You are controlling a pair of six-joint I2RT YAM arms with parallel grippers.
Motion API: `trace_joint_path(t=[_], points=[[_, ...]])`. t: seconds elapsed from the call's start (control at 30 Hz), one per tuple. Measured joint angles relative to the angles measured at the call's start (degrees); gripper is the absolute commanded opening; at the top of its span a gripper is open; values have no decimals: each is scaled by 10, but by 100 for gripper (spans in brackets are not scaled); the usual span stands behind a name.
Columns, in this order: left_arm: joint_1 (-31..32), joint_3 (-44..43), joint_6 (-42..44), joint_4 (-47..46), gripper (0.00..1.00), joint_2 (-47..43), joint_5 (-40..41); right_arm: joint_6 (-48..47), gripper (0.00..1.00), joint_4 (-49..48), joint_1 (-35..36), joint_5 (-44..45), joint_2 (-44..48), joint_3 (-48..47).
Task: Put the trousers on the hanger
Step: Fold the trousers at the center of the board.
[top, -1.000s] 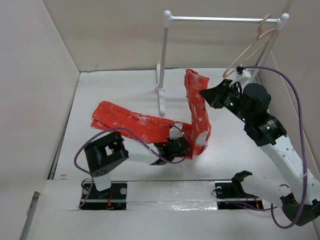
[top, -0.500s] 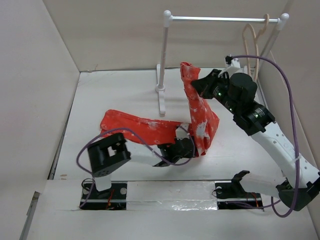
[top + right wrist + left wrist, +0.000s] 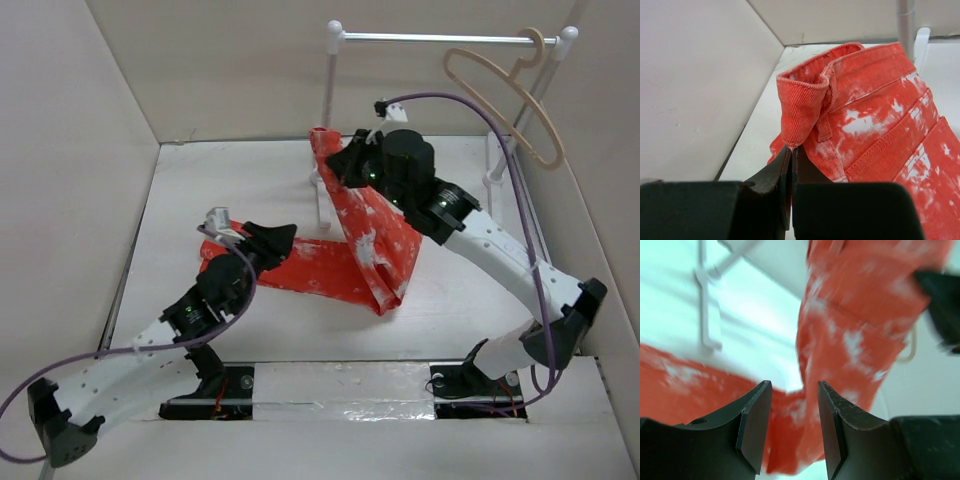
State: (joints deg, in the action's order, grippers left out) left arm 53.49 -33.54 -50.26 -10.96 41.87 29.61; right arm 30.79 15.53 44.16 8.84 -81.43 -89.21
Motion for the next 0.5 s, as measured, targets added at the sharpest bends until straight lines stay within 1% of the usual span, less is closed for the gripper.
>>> trace_joint_path(t=[0.1, 0.2, 0.23, 0.27, 0.3, 0.33, 0.37, 0.4, 0.43, 0.47, 0.5], points=[[-42, -1, 3, 38, 39, -80, 2, -6, 0, -12, 30, 17, -57, -41], [-50, -10, 7, 89, 39, -145, 12, -9, 0, -33, 63, 26, -125, -87], [-51, -15, 9, 105, 41, -165, 18, -10, 0, -44, 76, 28, -150, -99], [-51, -22, 12, 120, 41, -183, 26, -11, 5, -53, 89, 30, -176, -112], [-52, -30, 14, 133, 45, -201, 36, -12, 10, -63, 101, 30, -205, -125], [-52, -39, 17, 145, 47, -216, 46, -13, 31, -73, 115, 31, -236, -142], [-52, -48, 18, 157, 47, -229, 59, -12, 44, -83, 128, 30, -271, -160], [-52, -56, 18, 168, 50, -240, 71, -10, 56, -91, 139, 29, -308, -181], [-52, -62, 18, 178, 51, -250, 82, -11, 73, -96, 151, 27, -346, -209], [-52, -65, 17, 188, 53, -258, 91, -11, 75, -99, 163, 24, -383, -230], [-52, -67, 15, 201, 53, -265, 103, -14, 75, -99, 174, 22, -412, -243]])
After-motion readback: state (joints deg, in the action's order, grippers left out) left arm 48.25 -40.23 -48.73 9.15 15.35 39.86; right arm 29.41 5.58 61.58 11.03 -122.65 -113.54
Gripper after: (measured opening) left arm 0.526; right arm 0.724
